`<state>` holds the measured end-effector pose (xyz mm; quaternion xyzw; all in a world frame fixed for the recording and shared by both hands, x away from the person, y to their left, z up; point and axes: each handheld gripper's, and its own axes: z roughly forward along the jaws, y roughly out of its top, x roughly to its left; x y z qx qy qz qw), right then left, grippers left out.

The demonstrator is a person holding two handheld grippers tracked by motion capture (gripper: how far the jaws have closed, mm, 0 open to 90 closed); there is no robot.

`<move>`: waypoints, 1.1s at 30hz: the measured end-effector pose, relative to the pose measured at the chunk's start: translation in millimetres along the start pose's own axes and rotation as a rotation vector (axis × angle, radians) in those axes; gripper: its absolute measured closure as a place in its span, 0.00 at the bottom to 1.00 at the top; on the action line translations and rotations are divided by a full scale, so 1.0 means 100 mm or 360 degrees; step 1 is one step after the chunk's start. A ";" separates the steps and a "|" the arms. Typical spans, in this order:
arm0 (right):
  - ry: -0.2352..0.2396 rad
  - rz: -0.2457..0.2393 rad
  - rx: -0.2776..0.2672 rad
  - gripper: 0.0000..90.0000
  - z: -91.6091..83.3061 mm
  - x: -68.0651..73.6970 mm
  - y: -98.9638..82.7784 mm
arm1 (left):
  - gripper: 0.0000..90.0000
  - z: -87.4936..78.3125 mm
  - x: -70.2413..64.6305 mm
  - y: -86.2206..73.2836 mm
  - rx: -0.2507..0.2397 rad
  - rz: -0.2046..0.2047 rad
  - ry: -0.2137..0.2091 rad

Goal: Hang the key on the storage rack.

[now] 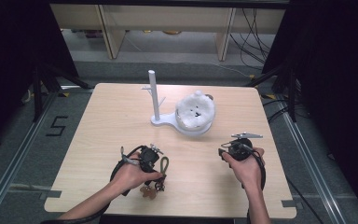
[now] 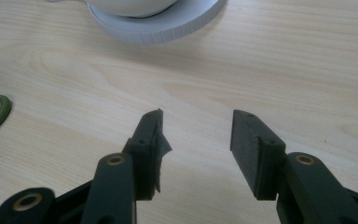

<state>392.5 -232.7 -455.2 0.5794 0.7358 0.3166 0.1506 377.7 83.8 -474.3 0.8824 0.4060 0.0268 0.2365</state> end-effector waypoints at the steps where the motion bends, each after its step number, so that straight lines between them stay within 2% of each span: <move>1: 0.0005 -0.0009 0.0001 0.61 0.01 0.00 0.00 | 0.39 0.00 0.00 0.00 0.0005 0.0002 0.0000; 2: 0.0020 -0.0010 -0.0004 0.61 0.02 0.00 0.00 | 0.39 0.00 -0.01 0.01 0.0019 0.0007 0.0009; 3: 0.0009 -0.0049 0.0001 0.61 0.02 -0.01 -0.01 | 0.39 0.01 -0.01 0.01 0.0021 0.0010 0.0006; 6: 0.0010 -0.0017 0.0017 0.60 0.02 0.01 -0.01 | 0.39 0.02 -0.02 0.01 0.0020 -0.0005 0.0002; 7: 0.0036 -0.0020 0.0010 0.60 0.04 0.01 -0.02 | 0.39 0.01 -0.03 0.02 0.0023 -0.0005 0.0016; 8: 0.0009 -0.0010 0.0018 0.60 0.04 0.02 -0.01 | 0.39 0.02 -0.03 0.02 0.0028 -0.0006 0.0018; 9: 0.0006 -0.0059 0.0017 0.60 0.04 0.00 -0.02 | 0.39 0.03 -0.03 0.02 0.0031 0.0005 0.0012; 11: 0.0009 -0.0065 0.0020 0.60 0.04 0.00 -0.02 | 0.39 0.04 -0.05 0.03 0.0037 0.0000 0.0025; 12: 0.0020 -0.0027 0.0025 0.60 0.04 0.02 -0.02 | 0.40 0.04 -0.05 0.03 0.0043 0.0007 0.0029; 13: 0.0020 -0.0027 0.0025 0.60 0.04 0.02 -0.02 | 0.40 0.04 -0.04 0.03 0.0061 0.0033 0.0036; 16: 0.0015 -0.0005 0.0027 0.60 0.05 0.04 -0.02 | 0.42 0.06 -0.08 0.02 0.0080 0.0037 0.0049; 17: 0.0026 -0.0037 0.0031 0.60 0.05 0.03 -0.03 | 0.43 0.08 -0.09 0.02 0.0071 0.0049 0.0061; 18: 0.0027 -0.0024 0.0029 0.60 0.05 0.03 -0.02 | 0.44 0.08 -0.09 0.01 0.0092 0.0070 0.0069; 19: 0.0046 -0.0029 0.0019 0.60 0.06 0.03 -0.03 | 0.45 0.09 -0.10 0.01 0.0098 0.0056 0.0062; 22: 0.0030 -0.0028 0.0024 0.60 0.05 0.04 -0.02 | 0.48 0.10 -0.08 0.01 0.0148 0.0124 0.0066; 25: 0.0034 -0.0012 0.0029 0.60 0.05 0.04 -0.02 | 0.51 0.12 -0.09 0.00 0.0152 0.0102 0.0050; 27: 0.0028 -0.0006 0.0026 0.60 0.05 0.03 -0.03 | 0.54 0.12 -0.08 0.00 0.0159 0.0141 0.0058; 28: 0.0038 -0.0008 0.0029 0.60 0.05 0.03 -0.03 | 0.56 0.12 -0.08 -0.01 0.0159 0.0126 0.0062; 29: 0.0040 -0.0032 0.0024 0.60 0.05 0.02 -0.03 | 0.58 0.11 -0.07 0.00 0.0164 0.0142 0.0074; 31: 0.0035 -0.0028 0.0025 0.60 0.05 0.03 -0.03 | 0.66 0.11 -0.05 0.00 0.0169 0.0147 0.0071; 33: 0.0041 -0.0027 0.0029 0.59 0.05 0.03 -0.03 | 0.67 0.10 -0.03 -0.01 0.0159 0.0142 0.0079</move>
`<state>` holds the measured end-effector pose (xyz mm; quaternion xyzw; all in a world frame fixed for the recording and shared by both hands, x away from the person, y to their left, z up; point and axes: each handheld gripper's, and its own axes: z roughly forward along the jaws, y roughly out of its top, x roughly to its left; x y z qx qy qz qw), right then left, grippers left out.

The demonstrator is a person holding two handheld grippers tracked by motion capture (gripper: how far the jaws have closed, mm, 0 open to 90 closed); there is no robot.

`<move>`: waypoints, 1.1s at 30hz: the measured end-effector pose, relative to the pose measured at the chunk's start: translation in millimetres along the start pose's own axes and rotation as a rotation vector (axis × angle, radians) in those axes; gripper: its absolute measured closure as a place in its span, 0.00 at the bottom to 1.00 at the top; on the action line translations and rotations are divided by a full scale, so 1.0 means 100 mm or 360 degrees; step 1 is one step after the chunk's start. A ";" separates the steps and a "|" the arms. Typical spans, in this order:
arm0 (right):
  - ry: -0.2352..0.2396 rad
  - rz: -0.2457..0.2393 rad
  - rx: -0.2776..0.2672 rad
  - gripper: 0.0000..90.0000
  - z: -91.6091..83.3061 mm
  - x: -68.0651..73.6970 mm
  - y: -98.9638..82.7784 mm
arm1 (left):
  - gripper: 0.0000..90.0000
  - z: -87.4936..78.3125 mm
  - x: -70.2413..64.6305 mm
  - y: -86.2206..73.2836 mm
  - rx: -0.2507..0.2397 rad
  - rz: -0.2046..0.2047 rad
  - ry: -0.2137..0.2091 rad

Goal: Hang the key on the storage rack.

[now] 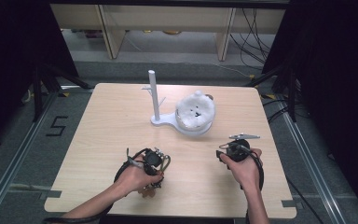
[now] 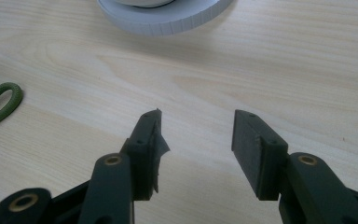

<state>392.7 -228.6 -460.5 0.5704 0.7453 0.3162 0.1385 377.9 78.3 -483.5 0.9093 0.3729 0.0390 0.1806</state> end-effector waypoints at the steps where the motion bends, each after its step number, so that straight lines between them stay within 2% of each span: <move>1: -0.0006 0.0002 0.0000 0.59 0.00 0.00 0.00 | 0.70 -0.01 0.02 0.00 0.0008 0.0027 0.0014; 3: 0.0000 -0.0011 0.0001 0.59 0.00 0.00 0.00 | 0.73 -0.01 0.04 -0.02 -0.0018 0.0035 0.0036; 4: 0.0003 -0.0010 0.0000 0.59 0.00 0.00 0.00 | 0.73 -0.01 0.05 -0.03 -0.0023 0.0067 0.0038; 6: 0.0009 -0.0014 -0.0001 0.59 0.01 0.00 -0.01 | 0.74 -0.01 0.05 -0.05 -0.0050 0.0090 0.0038; 7: 0.0011 -0.0012 -0.0001 0.59 0.02 0.00 -0.01 | 0.74 -0.01 0.05 -0.06 -0.0064 0.0094 0.0037; 8: 0.0003 -0.0050 -0.0006 0.59 0.02 -0.01 -0.01 | 0.74 0.01 0.04 -0.07 -0.0108 0.0073 0.0034; 9: 0.0000 -0.0042 -0.0008 0.59 0.03 -0.01 -0.01 | 0.74 0.01 0.04 -0.08 -0.0112 0.0065 0.0021; 10: -0.0004 -0.0038 -0.0010 0.59 0.03 0.00 -0.01 | 0.75 0.00 0.06 -0.09 -0.0109 0.0104 0.0020; 13: -0.0001 -0.0038 -0.0015 0.59 0.03 0.00 -0.02 | 0.76 -0.01 0.07 -0.11 -0.0135 0.0135 0.0010; 14: -0.0011 -0.0003 -0.0009 0.59 0.02 0.01 -0.01 | 0.76 0.00 0.07 -0.12 -0.0152 0.0125 0.0004; 16: -0.0001 -0.0045 -0.0026 0.59 0.03 -0.02 -0.01 | 0.76 -0.02 0.09 -0.14 -0.0160 0.0141 0.0006; 17: 0.0003 -0.0029 -0.0032 0.58 0.04 -0.02 -0.01 | 0.76 -0.02 0.10 -0.15 -0.0179 0.0136 0.0004; 18: -0.0028 -0.0041 -0.0028 0.58 0.04 -0.03 -0.02 | 0.76 -0.03 0.11 -0.17 -0.0195 0.0127 -0.0005; 20: 0.0002 -0.0002 -0.0017 0.58 0.01 -0.01 -0.01 | 0.77 -0.06 0.14 -0.20 -0.0227 0.0120 -0.0004; 24: -0.0033 -0.0016 -0.0020 0.58 0.01 -0.01 -0.02 | 0.77 -0.14 0.18 -0.27 -0.0301 0.0096 -0.0005; 25: -0.0002 -0.0002 -0.0026 0.58 0.01 0.00 -0.02 | 0.77 -0.17 0.19 -0.29 -0.0323 0.0086 -0.0011; 28: 0.0011 -0.0012 -0.0023 0.58 0.02 0.00 -0.02 | 0.77 -0.23 0.22 -0.35 -0.0420 0.0070 -0.0006; 29: -0.0021 -0.0010 -0.0025 0.58 0.03 0.00 -0.02 | 0.77 -0.24 0.23 -0.37 -0.0450 0.0057 -0.0011; 32: -0.0018 -0.0010 -0.0029 0.58 0.03 0.00 -0.02 | 0.77 -0.29 0.26 -0.43 -0.0530 0.0055 -0.0018; 33: -0.0018 -0.0010 -0.0031 0.58 0.03 0.00 -0.02 | 0.77 -0.29 0.26 -0.46 -0.0574 0.0030 -0.0019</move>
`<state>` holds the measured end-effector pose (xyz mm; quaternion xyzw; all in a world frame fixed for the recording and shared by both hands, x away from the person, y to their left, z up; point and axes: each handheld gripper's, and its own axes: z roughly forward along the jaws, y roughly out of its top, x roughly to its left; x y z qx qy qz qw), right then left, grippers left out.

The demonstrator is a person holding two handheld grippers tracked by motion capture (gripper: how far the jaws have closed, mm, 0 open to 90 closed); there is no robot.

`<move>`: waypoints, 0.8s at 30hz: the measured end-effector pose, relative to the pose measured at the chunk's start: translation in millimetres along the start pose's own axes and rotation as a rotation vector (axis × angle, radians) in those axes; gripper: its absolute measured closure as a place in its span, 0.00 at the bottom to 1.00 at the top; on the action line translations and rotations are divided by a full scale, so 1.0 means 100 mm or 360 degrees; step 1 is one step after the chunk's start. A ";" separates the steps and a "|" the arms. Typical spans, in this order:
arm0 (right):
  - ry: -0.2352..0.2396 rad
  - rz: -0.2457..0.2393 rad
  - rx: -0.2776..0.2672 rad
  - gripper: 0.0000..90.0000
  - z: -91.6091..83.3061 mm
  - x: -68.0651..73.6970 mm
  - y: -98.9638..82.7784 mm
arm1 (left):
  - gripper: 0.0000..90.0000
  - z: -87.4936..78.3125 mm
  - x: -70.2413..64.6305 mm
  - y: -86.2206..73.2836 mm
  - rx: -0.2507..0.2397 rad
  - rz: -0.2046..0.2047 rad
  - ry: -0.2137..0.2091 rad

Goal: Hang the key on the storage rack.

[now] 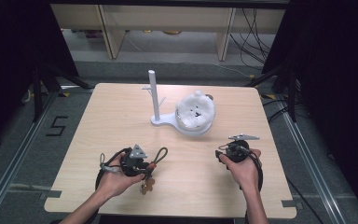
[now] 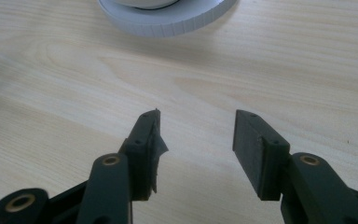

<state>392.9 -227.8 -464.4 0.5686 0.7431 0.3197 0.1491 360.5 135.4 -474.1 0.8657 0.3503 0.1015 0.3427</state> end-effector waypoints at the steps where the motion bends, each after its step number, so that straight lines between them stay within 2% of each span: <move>1: -0.0001 0.0000 -0.0002 0.58 0.00 0.00 0.00 | 0.77 -0.01 0.01 -0.02 -0.0040 0.0017 0.0006; 6: -0.0001 -0.0008 -0.0008 0.58 0.00 -0.01 0.00 | 0.77 -0.07 0.04 -0.10 -0.0175 -0.0011 0.0007; 7: -0.0013 -0.0041 -0.0010 0.58 -0.01 -0.01 -0.01 | 0.77 -0.07 0.04 -0.11 -0.0206 -0.0015 0.0006; 12: 0.0018 -0.0026 -0.0029 0.58 0.00 -0.01 -0.01 | 0.77 -0.13 0.04 -0.16 -0.0315 -0.0003 0.0014; 13: 0.0018 -0.0025 -0.0032 0.58 0.00 -0.01 -0.01 | 0.77 -0.13 0.03 -0.16 -0.0340 -0.0024 0.0004; 14: 0.0028 0.0008 -0.0016 0.58 -0.01 0.00 -0.01 | 0.77 -0.15 0.04 -0.17 -0.0336 0.0003 0.0011; 15: 0.0027 0.0007 -0.0017 0.58 -0.01 0.00 -0.01 | 0.77 -0.15 0.04 -0.18 -0.0359 -0.0004 0.0032; 16: 0.0025 0.0003 -0.0023 0.58 0.00 -0.01 -0.01 | 0.77 -0.16 0.04 -0.18 -0.0385 0.0000 0.0029; 17: 0.0029 0.0008 -0.0022 0.58 -0.01 0.00 -0.01 | 0.77 -0.16 0.04 -0.19 -0.0420 -0.0023 0.0011; 19: 0.0026 -0.0004 -0.0023 0.58 -0.02 0.00 -0.01 | 0.77 -0.19 0.06 -0.20 -0.0467 -0.0025 0.0027; 20: 0.0020 0.0035 -0.0033 0.58 -0.02 0.02 -0.01 | 0.77 -0.20 0.06 -0.20 -0.0476 -0.0029 0.0032; 22: 0.0019 0.0066 -0.0034 0.58 -0.02 0.04 -0.01 | 0.77 -0.23 0.09 -0.21 -0.0518 -0.0038 0.0046; 23: 0.0010 -0.0017 -0.0041 0.58 -0.02 0.00 -0.01 | 0.77 -0.23 0.10 -0.22 -0.0532 -0.0051 0.0049; 24: 0.0029 -0.0041 -0.0065 0.58 0.00 -0.02 -0.01 | 0.77 -0.25 0.11 -0.22 -0.0534 -0.0059 0.0067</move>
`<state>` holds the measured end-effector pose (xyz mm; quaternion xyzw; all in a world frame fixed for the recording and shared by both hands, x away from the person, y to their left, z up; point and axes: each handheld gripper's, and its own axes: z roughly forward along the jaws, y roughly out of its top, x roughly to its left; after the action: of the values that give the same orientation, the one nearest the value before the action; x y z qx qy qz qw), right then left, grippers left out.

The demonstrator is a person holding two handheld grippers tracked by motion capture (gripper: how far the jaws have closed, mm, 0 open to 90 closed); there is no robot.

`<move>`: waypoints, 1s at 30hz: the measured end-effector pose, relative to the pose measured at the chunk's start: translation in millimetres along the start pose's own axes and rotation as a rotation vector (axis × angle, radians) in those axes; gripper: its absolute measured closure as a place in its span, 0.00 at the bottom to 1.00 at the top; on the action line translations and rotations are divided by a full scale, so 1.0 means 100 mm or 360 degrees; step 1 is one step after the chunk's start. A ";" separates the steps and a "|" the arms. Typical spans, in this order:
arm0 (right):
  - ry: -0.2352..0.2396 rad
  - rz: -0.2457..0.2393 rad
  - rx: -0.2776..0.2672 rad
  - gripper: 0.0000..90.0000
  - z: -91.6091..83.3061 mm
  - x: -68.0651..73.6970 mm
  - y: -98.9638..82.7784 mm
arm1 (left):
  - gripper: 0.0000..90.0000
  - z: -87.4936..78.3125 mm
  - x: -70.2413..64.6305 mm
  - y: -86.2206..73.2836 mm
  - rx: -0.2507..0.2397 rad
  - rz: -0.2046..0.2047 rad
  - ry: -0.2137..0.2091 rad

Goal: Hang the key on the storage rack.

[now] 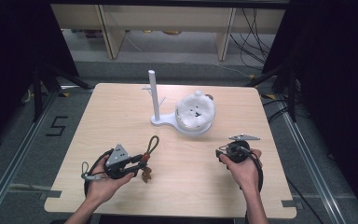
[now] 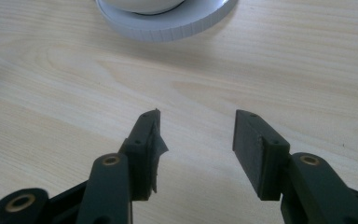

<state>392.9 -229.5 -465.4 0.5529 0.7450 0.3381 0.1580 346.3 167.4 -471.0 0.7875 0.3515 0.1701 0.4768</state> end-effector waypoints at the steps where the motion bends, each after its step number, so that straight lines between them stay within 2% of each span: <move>1: 0.0002 0.0003 0.0003 0.58 0.00 0.00 0.00 | 0.77 -0.01 0.02 0.00 -0.0025 -0.0005 0.0004; 2: 0.0003 0.0012 0.0009 0.58 0.00 0.01 0.00 | 0.77 -0.02 0.03 0.00 -0.0032 -0.0017 0.0018; 3: -0.0032 0.0012 0.0022 0.58 0.00 0.01 -0.01 | 0.77 -0.02 0.04 -0.01 -0.0057 -0.0031 0.0010; 4: -0.0029 0.0035 0.0038 0.58 0.00 0.02 -0.01 | 0.77 -0.03 0.05 -0.01 -0.0065 -0.0031 0.0026; 6: -0.0039 0.0033 0.0035 0.58 -0.01 0.02 -0.01 | 0.77 -0.04 0.06 -0.01 -0.0108 -0.0036 0.0035; 12: 0.0002 0.0028 0.0024 0.58 -0.01 0.02 -0.01 | 0.77 -0.08 0.08 0.02 -0.0209 -0.0037 0.0052; 19: 0.0004 0.0036 0.0021 0.58 0.00 0.02 -0.02 | 0.77 -0.12 0.13 0.06 -0.0269 -0.0030 0.0098; 23: -0.0013 0.0020 0.0002 0.57 0.02 0.01 -0.02 | 0.77 -0.13 0.16 0.09 -0.0318 -0.0031 0.0098; 24: -0.0016 0.0022 0.0000 0.57 0.02 0.02 -0.02 | 0.77 -0.14 0.16 0.10 -0.0307 -0.0024 0.0110; 25: 0.0011 0.0013 0.0015 0.57 0.00 0.01 -0.02 | 0.77 -0.14 0.16 0.11 -0.0317 -0.0023 0.0109; 30: 0.0008 0.0037 0.0021 0.57 0.00 0.03 -0.02 | 0.77 -0.15 0.19 0.16 -0.0349 -0.0011 0.0115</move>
<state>390.5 -227.4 -466.5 0.5616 0.7412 0.3363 0.1485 356.7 186.0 -451.1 0.7227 0.3506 0.2341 0.5476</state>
